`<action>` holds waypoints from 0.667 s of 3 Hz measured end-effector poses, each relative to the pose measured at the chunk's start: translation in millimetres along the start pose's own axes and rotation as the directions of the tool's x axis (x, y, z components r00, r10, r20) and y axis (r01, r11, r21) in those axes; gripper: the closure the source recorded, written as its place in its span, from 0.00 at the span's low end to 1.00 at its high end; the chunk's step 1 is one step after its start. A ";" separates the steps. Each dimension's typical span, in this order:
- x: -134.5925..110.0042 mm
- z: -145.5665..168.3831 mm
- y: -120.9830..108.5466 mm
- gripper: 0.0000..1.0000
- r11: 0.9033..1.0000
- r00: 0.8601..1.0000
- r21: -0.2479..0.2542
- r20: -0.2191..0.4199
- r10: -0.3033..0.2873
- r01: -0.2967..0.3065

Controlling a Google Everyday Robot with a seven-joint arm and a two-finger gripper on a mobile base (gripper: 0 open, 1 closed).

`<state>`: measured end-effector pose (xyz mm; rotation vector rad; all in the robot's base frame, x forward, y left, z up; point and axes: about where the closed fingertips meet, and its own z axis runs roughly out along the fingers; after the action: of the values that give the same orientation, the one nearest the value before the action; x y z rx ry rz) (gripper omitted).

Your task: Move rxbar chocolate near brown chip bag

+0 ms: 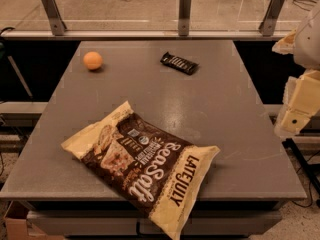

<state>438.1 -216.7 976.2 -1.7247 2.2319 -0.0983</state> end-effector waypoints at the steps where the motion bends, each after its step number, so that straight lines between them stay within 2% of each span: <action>1: 0.0 0.0 0.0 0.00 1.000 1.000 0.000 0.000 0.000 0.000; 2: -7.8 26.1 -23.0 0.00 1.000 0.998 -0.001 0.052 -0.018 0.018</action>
Offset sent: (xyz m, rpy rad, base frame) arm 0.0786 0.0100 -0.0484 0.1140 -0.0228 0.0773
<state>468.9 -211.8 958.7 -1.7283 2.1802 -0.0546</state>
